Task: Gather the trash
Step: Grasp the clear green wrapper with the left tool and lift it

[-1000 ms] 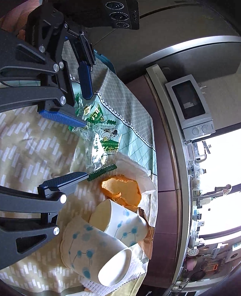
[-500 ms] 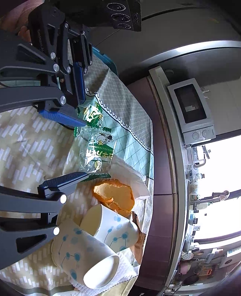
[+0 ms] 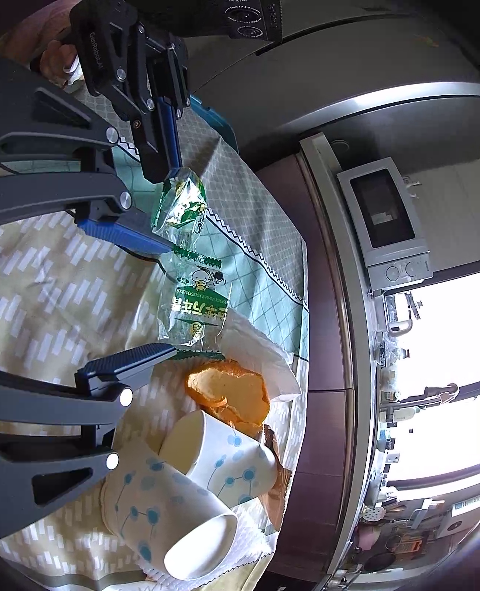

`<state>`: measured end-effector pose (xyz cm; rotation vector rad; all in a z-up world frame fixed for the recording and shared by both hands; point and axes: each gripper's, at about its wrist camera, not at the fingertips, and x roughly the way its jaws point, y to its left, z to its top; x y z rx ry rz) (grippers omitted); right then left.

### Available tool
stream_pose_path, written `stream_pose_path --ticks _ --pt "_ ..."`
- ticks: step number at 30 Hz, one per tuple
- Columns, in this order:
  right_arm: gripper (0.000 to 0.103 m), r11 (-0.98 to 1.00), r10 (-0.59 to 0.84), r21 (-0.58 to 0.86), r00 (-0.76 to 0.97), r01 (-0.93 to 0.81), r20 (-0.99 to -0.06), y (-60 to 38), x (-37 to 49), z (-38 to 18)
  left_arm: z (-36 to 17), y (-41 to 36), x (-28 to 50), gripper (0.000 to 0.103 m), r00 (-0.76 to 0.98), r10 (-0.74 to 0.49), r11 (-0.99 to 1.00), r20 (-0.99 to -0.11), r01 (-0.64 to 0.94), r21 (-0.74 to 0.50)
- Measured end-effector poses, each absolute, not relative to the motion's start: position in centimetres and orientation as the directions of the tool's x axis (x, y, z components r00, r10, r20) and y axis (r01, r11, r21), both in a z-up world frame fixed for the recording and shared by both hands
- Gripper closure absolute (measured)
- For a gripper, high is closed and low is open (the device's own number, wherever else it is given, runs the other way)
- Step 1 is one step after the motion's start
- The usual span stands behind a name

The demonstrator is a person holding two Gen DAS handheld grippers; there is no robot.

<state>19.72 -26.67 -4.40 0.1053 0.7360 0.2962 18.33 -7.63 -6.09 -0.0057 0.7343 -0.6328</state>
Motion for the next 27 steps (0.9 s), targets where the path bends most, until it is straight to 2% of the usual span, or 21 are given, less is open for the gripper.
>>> stream_pose_path --ticks 27 --pt "0.054 0.959 0.278 0.156 0.680 -0.237 -0.678 -25.2 20.4 -4.8 -5.0 -4.3 16.8 0.088 0.612 -0.512 0.839 -0.603 0.506 -0.199"
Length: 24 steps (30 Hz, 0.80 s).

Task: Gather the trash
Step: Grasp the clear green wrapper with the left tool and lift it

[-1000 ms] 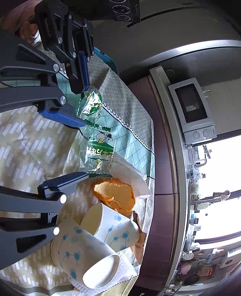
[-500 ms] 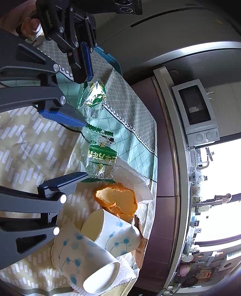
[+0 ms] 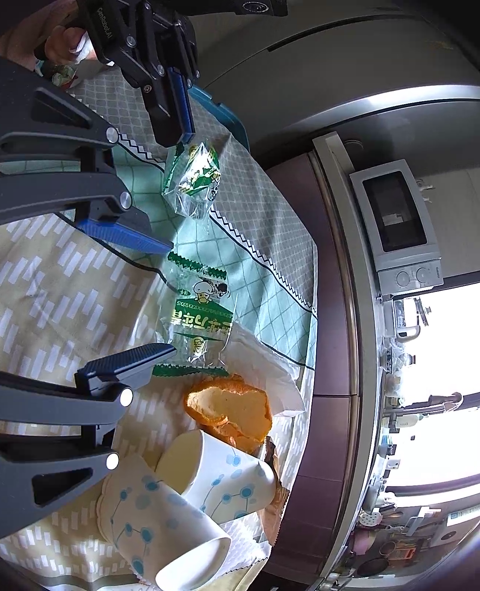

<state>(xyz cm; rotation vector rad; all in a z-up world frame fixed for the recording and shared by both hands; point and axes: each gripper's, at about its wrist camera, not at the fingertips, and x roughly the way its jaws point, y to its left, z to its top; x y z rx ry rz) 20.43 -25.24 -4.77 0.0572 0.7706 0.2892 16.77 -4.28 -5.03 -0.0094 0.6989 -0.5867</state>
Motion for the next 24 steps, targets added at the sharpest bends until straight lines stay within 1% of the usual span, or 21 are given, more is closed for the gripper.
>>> stream_pose_path --ticks 5,13,16,19,21,24 --pt "0.051 0.961 0.265 0.133 0.677 -0.240 -0.687 -24.5 20.6 -4.9 -4.8 -3.6 16.6 0.088 0.618 -0.511 0.843 -0.598 0.497 -0.207" --pt "0.051 0.969 0.215 0.074 0.660 -0.235 -0.720 -23.6 21.5 -5.4 -4.9 -2.1 16.6 0.088 0.630 -0.497 0.855 -0.597 0.473 -0.212" --pt "0.051 0.973 0.180 0.033 0.661 -0.228 -0.728 -22.9 21.8 -5.4 -4.9 -1.8 16.6 0.088 0.631 -0.494 0.858 -0.599 0.467 -0.215" --pt "0.051 0.971 0.141 -0.035 0.683 -0.237 -0.717 -22.0 21.7 -4.8 -4.9 -1.4 16.5 0.088 0.636 -0.485 0.863 -0.600 0.457 -0.213" --pt "0.047 0.969 0.127 -0.058 0.689 -0.239 -0.713 -21.5 21.9 -4.6 -4.8 -1.1 16.4 0.088 0.639 -0.483 0.866 -0.599 0.451 -0.216" --pt "0.045 0.968 0.097 -0.091 0.680 -0.235 -0.727 -21.0 22.8 -5.1 -4.7 -0.7 16.5 0.088 0.642 -0.479 0.869 -0.598 0.444 -0.219"
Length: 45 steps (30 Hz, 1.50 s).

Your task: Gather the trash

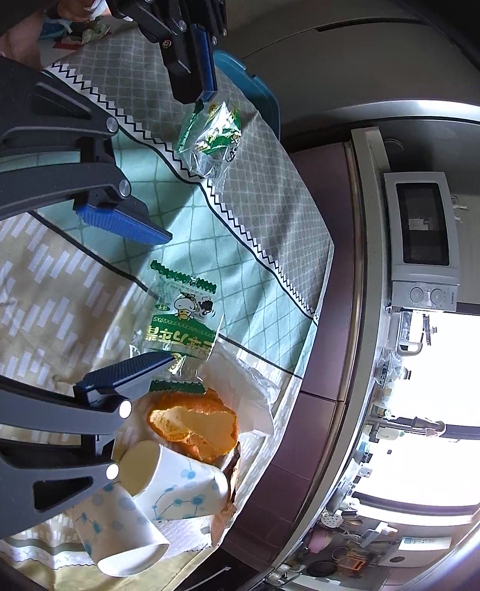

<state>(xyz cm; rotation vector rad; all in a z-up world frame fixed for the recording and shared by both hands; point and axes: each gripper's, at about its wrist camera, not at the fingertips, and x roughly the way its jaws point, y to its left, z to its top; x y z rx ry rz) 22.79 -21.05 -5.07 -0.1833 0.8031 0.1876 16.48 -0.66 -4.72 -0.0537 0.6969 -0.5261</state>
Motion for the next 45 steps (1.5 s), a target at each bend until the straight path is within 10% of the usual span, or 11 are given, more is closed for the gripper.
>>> stream_pose_path --ticks 15,35,37,42,45 --pt "0.083 0.968 0.163 -0.008 0.656 -0.250 -0.737 -21.5 23.0 -5.0 -4.4 1.6 16.5 0.088 0.679 -0.426 0.899 -0.598 0.390 -0.197" --pt "0.098 0.880 0.411 0.100 0.638 -0.465 -0.651 -13.7 21.5 -0.8 -3.2 10.6 15.5 0.088 0.768 -0.285 0.959 -0.574 0.219 -0.182" --pt "0.097 0.897 0.380 0.080 0.665 -0.435 -0.643 -14.2 21.6 -0.5 -3.2 11.8 15.4 0.088 0.769 -0.277 0.960 -0.576 0.203 -0.191" --pt "0.049 0.952 0.223 -0.004 0.698 -0.307 -0.681 -17.0 22.3 -1.6 -3.6 13.6 15.7 0.088 0.778 -0.251 0.967 -0.575 0.171 -0.191" --pt "0.044 0.956 0.168 -0.044 0.665 -0.290 -0.727 -17.5 23.0 -3.3 -4.1 14.8 16.3 0.088 0.780 -0.229 0.971 -0.583 0.144 -0.189"
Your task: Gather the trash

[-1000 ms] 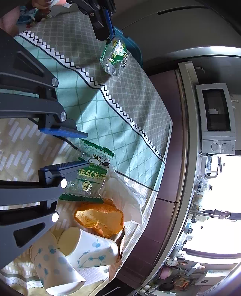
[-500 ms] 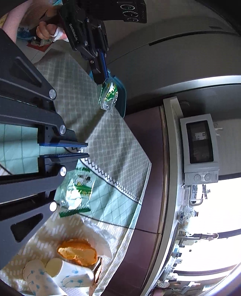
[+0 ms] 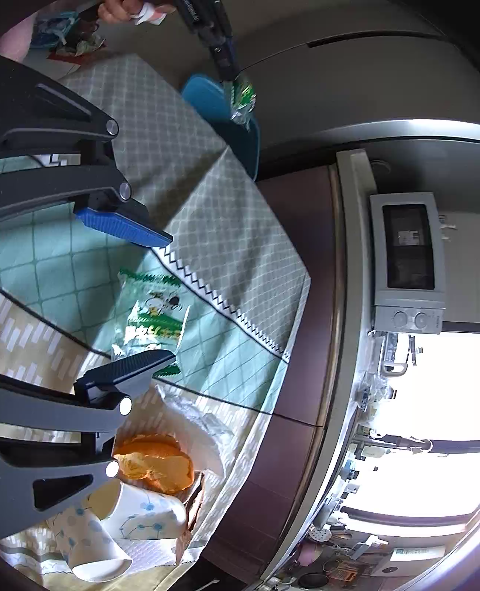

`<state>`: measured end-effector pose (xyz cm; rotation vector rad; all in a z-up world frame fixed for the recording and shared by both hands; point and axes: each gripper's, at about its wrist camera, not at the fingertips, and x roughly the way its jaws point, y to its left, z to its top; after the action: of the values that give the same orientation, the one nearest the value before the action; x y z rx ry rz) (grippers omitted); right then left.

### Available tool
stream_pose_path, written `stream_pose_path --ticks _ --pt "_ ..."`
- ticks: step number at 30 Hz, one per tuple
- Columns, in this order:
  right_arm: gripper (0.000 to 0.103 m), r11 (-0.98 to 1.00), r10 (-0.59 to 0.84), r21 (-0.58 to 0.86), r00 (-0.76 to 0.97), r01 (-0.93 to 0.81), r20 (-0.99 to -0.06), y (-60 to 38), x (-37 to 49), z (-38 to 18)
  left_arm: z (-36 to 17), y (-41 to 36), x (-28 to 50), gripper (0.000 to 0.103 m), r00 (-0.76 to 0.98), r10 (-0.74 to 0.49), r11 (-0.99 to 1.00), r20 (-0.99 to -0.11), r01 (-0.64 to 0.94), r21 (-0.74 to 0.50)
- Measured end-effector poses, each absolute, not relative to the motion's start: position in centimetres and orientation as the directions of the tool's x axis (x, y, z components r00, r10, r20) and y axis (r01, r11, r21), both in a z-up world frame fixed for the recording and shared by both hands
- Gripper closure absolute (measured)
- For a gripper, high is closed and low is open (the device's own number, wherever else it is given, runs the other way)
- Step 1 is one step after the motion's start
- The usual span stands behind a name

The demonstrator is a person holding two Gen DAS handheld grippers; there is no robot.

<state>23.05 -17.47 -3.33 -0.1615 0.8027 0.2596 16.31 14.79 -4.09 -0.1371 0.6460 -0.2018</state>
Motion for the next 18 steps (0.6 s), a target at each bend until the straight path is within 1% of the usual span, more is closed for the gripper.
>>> stream_pose_path --ticks 3,4,5,6,7,8,9,14,18 --pt "0.045 0.954 0.145 -0.065 0.641 -0.291 -0.753 -17.2 23.7 -4.9 -4.8 16.1 17.0 0.088 0.773 -0.200 0.976 -0.601 0.106 -0.189" --pt "0.048 0.955 0.137 -0.070 0.637 -0.289 -0.758 -17.1 23.9 -5.4 -5.1 16.6 17.2 0.088 0.772 -0.188 0.978 -0.607 0.093 -0.184" --pt "0.059 0.953 0.141 -0.068 0.631 -0.294 -0.763 -16.9 24.0 -5.7 -5.3 17.1 17.3 0.088 0.770 -0.179 0.980 -0.613 0.081 -0.184" --pt "0.064 0.953 0.145 -0.063 0.631 -0.295 -0.762 -16.9 24.0 -5.8 -5.5 17.5 17.4 0.088 0.769 -0.170 0.981 -0.616 0.071 -0.182" --pt "0.065 0.954 0.145 -0.062 0.635 -0.292 -0.758 -16.9 24.1 -5.8 -5.6 17.9 17.6 0.088 0.769 -0.160 0.982 -0.619 0.060 -0.178" --pt "0.070 0.954 0.149 -0.059 0.637 -0.292 -0.756 -16.9 24.1 -5.7 -5.8 18.3 17.7 0.088 0.768 -0.153 0.983 -0.622 0.052 -0.178" --pt "0.079 0.955 0.154 -0.053 0.638 -0.293 -0.754 -16.9 24.2 -5.6 -6.0 18.7 17.9 0.088 0.767 -0.147 0.983 -0.624 0.044 -0.178" --pt "0.085 0.953 0.170 -0.049 0.660 -0.299 -0.731 -16.6 24.0 -4.7 -7.1 19.8 18.6 0.088 0.757 -0.121 0.986 -0.642 0.017 -0.167" --pt "0.090 0.941 0.241 -0.005 0.680 -0.338 -0.692 -15.4 23.6 -2.8 -8.2 20.2 19.3 0.088 0.743 -0.105 0.987 -0.661 -0.002 -0.158"
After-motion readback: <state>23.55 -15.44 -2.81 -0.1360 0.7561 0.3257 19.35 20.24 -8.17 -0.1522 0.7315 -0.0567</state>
